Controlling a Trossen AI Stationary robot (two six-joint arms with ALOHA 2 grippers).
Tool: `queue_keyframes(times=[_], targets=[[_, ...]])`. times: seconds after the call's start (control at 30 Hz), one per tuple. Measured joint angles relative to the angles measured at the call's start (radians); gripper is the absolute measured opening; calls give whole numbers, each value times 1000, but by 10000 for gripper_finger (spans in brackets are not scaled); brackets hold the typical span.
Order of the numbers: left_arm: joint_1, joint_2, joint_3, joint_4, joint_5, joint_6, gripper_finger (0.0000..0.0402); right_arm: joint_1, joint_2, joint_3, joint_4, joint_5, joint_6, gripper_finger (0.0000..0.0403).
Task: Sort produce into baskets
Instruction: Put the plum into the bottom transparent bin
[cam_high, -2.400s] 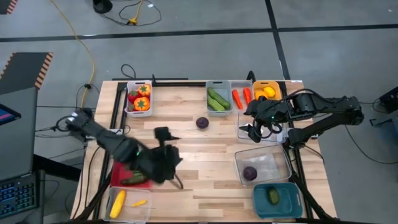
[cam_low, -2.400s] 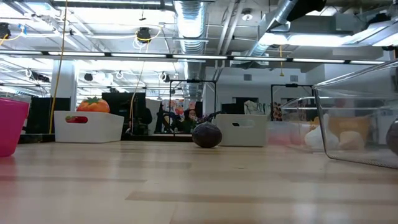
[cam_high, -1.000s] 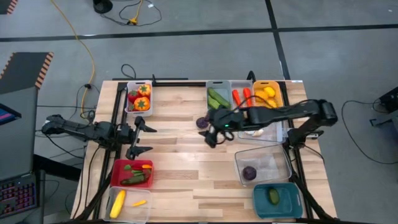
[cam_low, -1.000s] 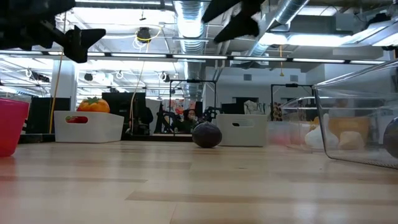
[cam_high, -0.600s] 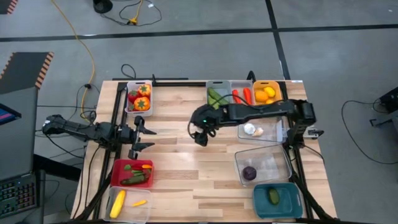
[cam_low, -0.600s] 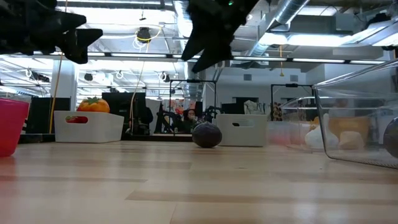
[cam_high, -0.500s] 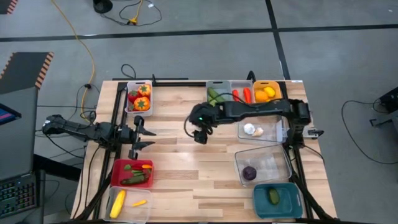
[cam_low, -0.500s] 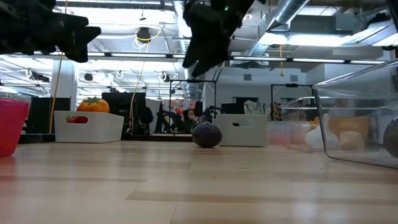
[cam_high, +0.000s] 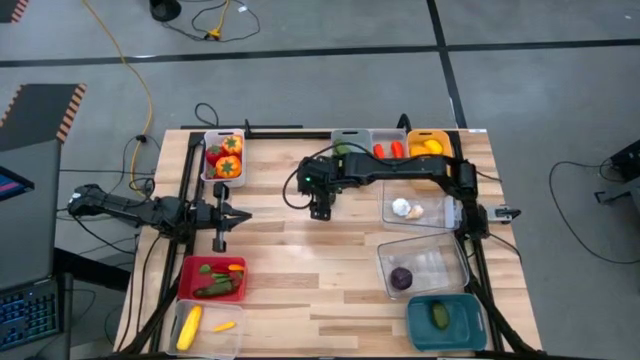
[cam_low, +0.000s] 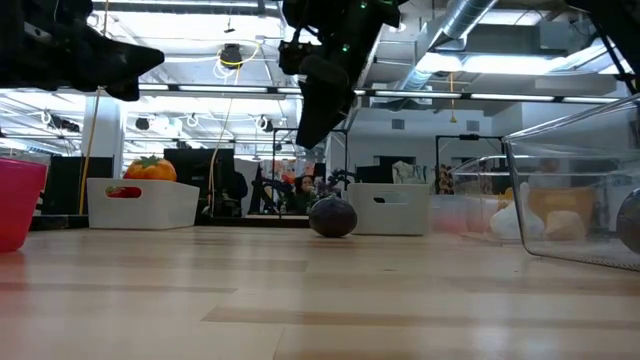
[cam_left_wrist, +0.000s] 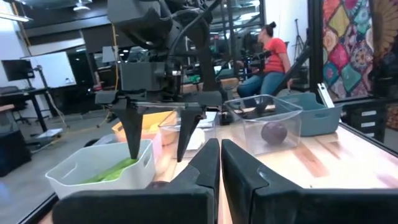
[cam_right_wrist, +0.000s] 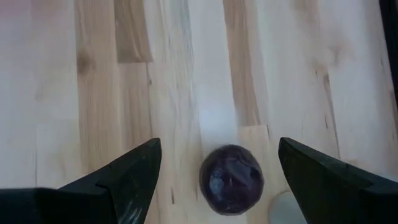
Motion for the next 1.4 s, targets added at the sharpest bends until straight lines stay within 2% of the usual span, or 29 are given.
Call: queue_keyframes(times=[0.43, 0.67, 0.77, 1.07, 1.4], targets=[[0, -2, 0, 3, -91, 62, 0, -10, 1, 0, -3, 0, 0, 350], [3, -124, -1, -17, -93, 181, 0, -11, 1, 0, -3, 0, 0, 350], [15, -195, -1, -74, -96, 173, 0, -11, 1, 0, -3, 0, 0, 354], [36, -189, 0, -138, -89, 130, 0, -11, 1, 0, -6, 0, -1, 396], [36, -190, 0, -146, -89, 130, 0, -12, 1, 0, -24, 0, -2, 394]])
